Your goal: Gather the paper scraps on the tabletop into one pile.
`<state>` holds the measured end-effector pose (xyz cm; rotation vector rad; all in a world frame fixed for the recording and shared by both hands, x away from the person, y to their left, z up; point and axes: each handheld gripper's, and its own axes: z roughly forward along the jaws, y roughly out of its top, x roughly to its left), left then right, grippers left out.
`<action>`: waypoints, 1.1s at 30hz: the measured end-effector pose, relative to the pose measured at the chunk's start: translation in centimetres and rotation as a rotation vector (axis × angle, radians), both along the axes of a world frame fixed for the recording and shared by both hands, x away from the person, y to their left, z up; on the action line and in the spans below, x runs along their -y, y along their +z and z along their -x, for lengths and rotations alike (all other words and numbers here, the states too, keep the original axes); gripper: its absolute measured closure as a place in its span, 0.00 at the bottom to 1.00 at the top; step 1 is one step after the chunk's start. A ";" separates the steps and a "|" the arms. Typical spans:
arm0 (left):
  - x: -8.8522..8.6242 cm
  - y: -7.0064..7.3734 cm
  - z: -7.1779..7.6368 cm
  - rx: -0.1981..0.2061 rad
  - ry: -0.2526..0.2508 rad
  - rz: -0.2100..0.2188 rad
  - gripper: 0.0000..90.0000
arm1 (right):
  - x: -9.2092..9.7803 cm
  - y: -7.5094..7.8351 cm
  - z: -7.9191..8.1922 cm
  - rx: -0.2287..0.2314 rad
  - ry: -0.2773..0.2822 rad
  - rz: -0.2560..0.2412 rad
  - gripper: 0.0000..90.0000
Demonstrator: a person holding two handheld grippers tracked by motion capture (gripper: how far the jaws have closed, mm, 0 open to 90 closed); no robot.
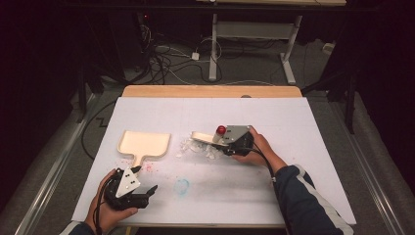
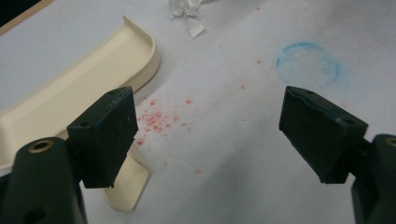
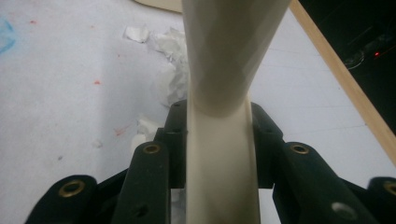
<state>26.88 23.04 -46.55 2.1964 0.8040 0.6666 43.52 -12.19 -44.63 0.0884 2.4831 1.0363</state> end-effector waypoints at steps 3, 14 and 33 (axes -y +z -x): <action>0.0 0.0 0.1 -0.001 -0.002 0.002 0.21 | 0.6 0.3 0.1 0.008 -0.009 -0.019 0.75; 0.0 0.1 0.1 -0.001 -0.004 0.001 0.21 | 1.0 2.8 -0.9 0.035 -0.165 -0.112 0.75; -0.7 0.8 0.5 0.031 0.033 -0.024 0.21 | -4.3 3.9 2.7 -0.363 -0.426 -0.458 0.75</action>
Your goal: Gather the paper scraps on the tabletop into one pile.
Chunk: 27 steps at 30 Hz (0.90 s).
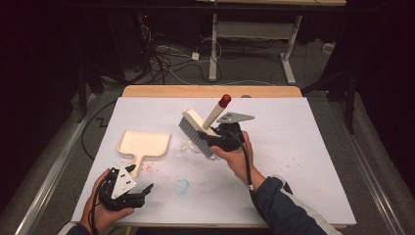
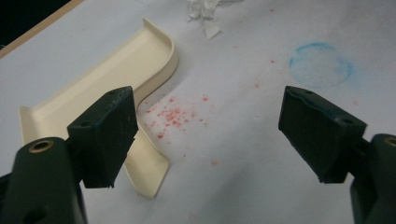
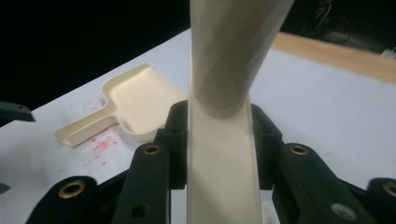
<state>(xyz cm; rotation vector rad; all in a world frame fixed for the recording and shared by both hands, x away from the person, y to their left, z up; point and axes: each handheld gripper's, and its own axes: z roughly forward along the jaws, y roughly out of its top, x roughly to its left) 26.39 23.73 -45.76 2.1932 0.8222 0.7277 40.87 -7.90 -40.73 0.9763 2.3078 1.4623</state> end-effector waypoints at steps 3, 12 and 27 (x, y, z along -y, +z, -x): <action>0.0 0.0 0.0 -0.006 -0.003 -0.002 0.21 | -1.5 -1.0 0.5 -0.054 0.004 -0.005 0.75; 0.2 -0.2 0.1 -0.022 -0.017 -0.001 0.21 | -3.2 -3.7 0.9 -0.154 -0.030 0.003 0.75; 0.5 -0.4 0.1 -0.040 -0.032 -0.017 0.21 | 1.7 -4.1 -0.1 -0.176 -0.190 0.045 0.75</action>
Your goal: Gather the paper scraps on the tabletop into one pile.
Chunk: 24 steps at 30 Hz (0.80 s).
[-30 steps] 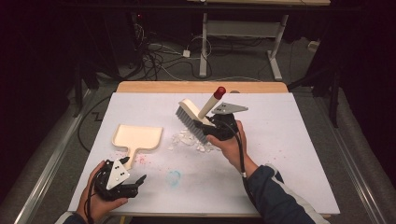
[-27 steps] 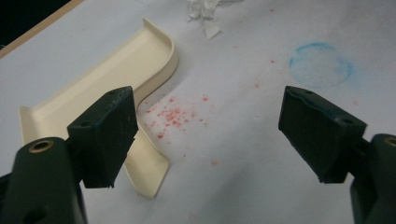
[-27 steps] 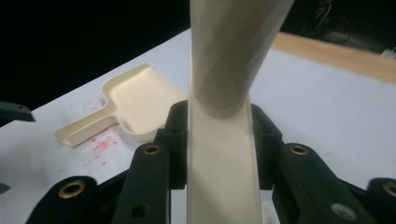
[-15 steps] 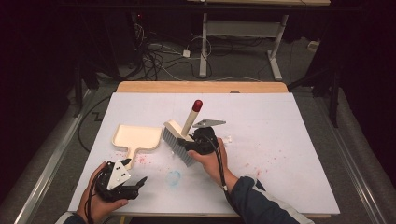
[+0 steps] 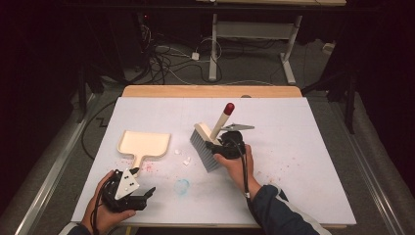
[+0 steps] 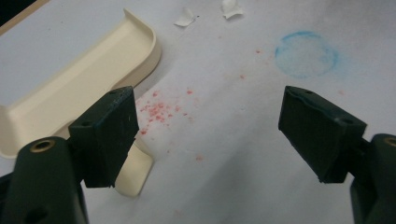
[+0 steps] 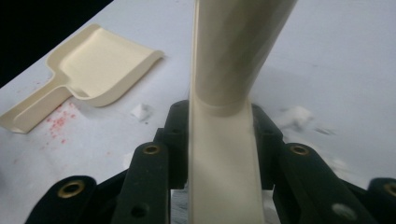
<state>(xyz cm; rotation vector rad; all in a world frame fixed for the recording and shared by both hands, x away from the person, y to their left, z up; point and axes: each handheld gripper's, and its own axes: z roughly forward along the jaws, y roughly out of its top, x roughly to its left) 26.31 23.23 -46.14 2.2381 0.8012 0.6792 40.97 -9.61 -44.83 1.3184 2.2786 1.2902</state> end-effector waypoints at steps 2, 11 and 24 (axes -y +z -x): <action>0.1 0.0 0.0 0.000 -0.001 -0.004 0.21 | 0.9 0.2 0.1 0.000 -0.018 0.001 0.75; 0.3 0.0 0.0 -0.007 -0.002 -0.008 0.21 | 2.7 2.1 0.7 0.040 -0.039 -0.057 0.75; 0.1 0.0 0.0 -0.008 0.003 -0.010 0.22 | -3.8 1.4 3.5 -0.017 0.160 -0.146 0.75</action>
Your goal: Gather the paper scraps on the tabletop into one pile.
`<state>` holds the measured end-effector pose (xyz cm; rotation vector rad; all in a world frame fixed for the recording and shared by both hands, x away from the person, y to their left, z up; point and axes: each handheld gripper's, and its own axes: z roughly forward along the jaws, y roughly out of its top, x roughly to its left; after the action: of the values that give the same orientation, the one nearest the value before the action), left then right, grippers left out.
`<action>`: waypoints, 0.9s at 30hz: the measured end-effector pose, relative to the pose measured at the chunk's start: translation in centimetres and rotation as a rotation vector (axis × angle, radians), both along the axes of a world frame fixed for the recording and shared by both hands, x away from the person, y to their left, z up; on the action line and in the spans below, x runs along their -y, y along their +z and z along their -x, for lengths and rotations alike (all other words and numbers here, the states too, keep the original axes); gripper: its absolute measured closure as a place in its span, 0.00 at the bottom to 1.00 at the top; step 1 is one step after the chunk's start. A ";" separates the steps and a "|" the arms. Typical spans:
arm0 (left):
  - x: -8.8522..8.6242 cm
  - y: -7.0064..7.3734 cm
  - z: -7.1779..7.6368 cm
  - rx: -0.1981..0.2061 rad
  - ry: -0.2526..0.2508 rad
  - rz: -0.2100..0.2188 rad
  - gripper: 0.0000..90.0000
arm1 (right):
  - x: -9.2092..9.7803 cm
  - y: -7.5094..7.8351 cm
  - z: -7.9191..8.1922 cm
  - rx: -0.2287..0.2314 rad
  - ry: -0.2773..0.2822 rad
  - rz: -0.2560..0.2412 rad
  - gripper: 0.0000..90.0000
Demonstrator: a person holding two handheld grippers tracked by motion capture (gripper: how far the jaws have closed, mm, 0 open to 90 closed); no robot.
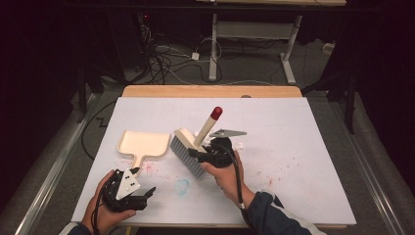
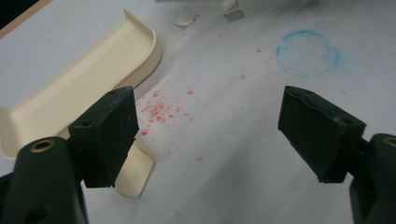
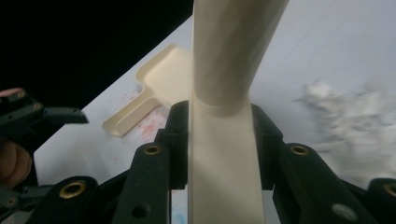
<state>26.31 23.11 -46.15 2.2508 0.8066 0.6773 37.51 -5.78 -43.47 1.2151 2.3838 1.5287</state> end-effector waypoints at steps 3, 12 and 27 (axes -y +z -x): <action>0.0 -0.1 0.0 -0.007 -0.006 0.001 0.22 | -1.0 -1.3 -0.1 -0.034 0.002 0.023 0.75; 0.3 -0.5 -0.1 -0.028 -0.022 -0.013 0.22 | 0.7 -2.7 -2.3 -0.028 -0.141 0.078 0.74; 0.6 -0.6 0.0 -0.034 -0.030 -0.018 0.22 | 6.1 -0.7 -2.3 -0.003 -0.251 0.071 0.75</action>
<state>26.36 22.47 -46.72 2.2919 0.7838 0.6367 39.80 -11.93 -44.17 1.4366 2.1671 1.3558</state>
